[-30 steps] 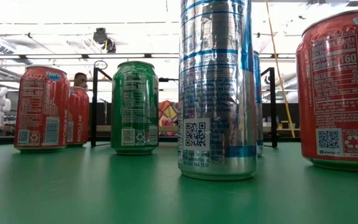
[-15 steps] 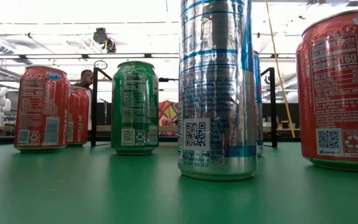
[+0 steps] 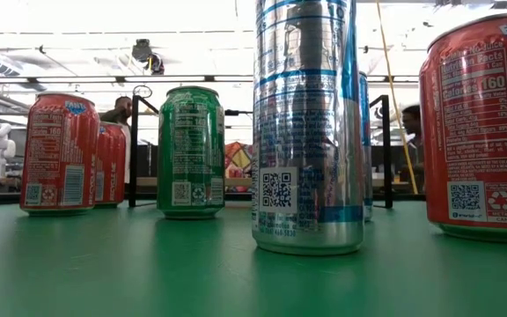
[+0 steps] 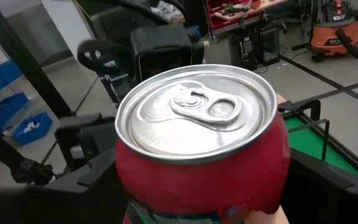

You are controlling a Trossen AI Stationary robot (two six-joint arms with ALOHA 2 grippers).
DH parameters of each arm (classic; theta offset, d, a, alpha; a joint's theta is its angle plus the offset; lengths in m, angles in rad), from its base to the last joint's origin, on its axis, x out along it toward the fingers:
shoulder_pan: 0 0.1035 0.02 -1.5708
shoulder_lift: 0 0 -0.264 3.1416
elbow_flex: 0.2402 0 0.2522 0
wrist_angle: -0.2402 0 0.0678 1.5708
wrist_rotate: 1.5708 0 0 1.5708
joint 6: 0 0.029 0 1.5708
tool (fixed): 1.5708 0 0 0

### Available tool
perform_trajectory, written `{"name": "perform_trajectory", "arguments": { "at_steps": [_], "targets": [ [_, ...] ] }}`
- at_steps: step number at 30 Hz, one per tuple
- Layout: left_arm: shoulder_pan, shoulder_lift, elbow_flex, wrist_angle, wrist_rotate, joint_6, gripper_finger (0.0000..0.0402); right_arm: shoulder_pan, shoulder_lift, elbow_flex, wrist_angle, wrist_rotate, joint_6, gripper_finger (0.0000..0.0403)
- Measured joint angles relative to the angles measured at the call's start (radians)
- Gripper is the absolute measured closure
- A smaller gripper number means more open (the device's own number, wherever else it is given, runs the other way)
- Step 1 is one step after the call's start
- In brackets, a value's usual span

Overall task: Place canned beverage on shelf
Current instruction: Put the red soda can on the shelf

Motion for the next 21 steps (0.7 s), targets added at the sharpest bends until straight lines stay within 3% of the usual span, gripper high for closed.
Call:
{"name": "perform_trajectory", "arguments": {
  "at_steps": [4,13,21],
  "targets": [
    [0.0,0.0,0.0,-0.034,0.001,0.046,0.0046,0.0,-0.001,0.0,0.021,0.001,0.005,0.0094],
    [0.002,0.0,-0.001,-0.046,0.019,0.055,0.0119,0.0,0.0,0.0,0.017,0.002,0.028,0.0094],
    [0.002,0.0,-0.001,-0.044,0.024,0.07,0.013,0.0,-0.006,0.0,0.01,0.002,0.066,0.0063]
  ]
}}
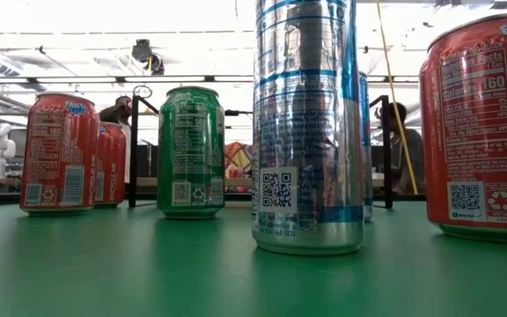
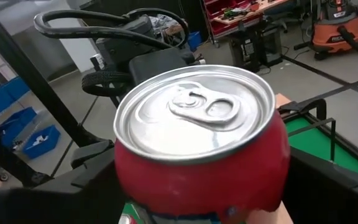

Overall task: Place canned beverage on shelf
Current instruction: Put the red soda can on the shelf

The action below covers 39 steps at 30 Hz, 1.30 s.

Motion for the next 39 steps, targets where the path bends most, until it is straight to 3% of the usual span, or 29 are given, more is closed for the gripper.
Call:
{"name": "perform_trajectory", "arguments": {
  "at_steps": [8,21,29,39],
  "targets": [
    [0.0,0.006,-0.002,-0.008,-0.002,0.032,0.0132,0.0,0.028,0.196,-0.233,0.03,-0.003,0.004],
    [0.005,0.048,-0.001,0.012,-0.023,0.086,0.0133,0.0,0.243,0.619,-0.703,-0.031,-0.127,0.0039],
    [0.004,0.061,-0.001,0.0,-0.023,0.085,0.0133,-0.001,0.301,0.665,-0.85,-0.077,-0.216,0.0047],
    [0.004,0.07,-0.001,0.006,-0.027,0.111,0.0133,-0.001,0.306,0.664,-0.862,-0.079,-0.245,0.0084]
  ]
}}
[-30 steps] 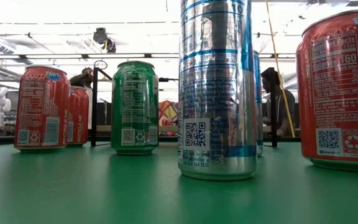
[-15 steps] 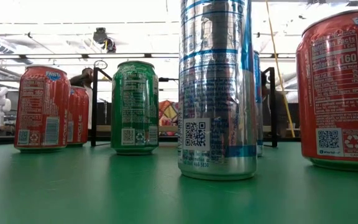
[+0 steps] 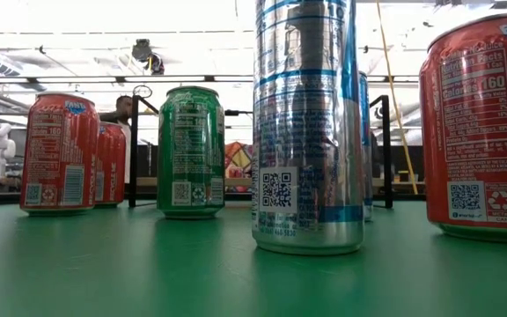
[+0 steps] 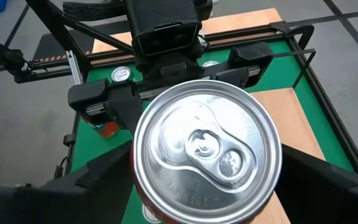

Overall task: Place canned beverage on shelf
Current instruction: Put the red soda can on the shelf

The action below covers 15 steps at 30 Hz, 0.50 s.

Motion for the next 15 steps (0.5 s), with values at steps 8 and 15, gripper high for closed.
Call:
{"name": "perform_trajectory", "arguments": {
  "at_steps": [8,15],
  "targets": [
    [0.0,0.021,0.002,0.019,-0.005,-0.005,0.0133,0.001,0.0,-0.001,-0.023,-0.001,-0.008,0.0076],
    [0.0,0.021,0.002,0.022,-0.006,-0.002,0.0133,0.001,0.0,0.002,-0.021,0.002,-0.012,0.0074]
  ]
}}
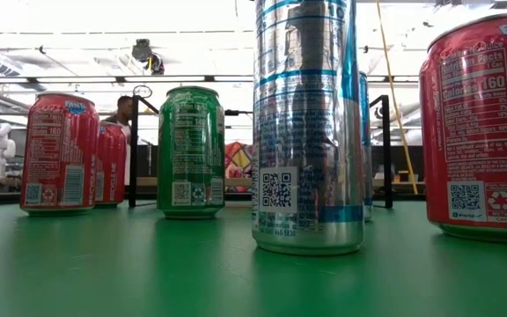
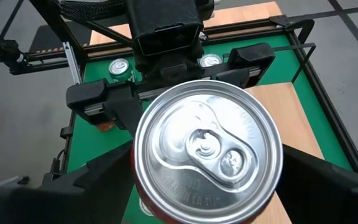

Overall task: Place canned beverage on shelf
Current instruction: Put the red soda can on the shelf

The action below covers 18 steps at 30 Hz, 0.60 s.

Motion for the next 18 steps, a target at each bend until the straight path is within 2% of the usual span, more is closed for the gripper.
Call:
{"name": "perform_trajectory", "arguments": {
  "at_steps": [18],
  "targets": [
    [0.0,0.0,0.0,-0.007,-0.001,-0.003,0.0133,0.001,0.0,0.01,-0.011,0.024,-0.004,0.0051]
  ]
}}
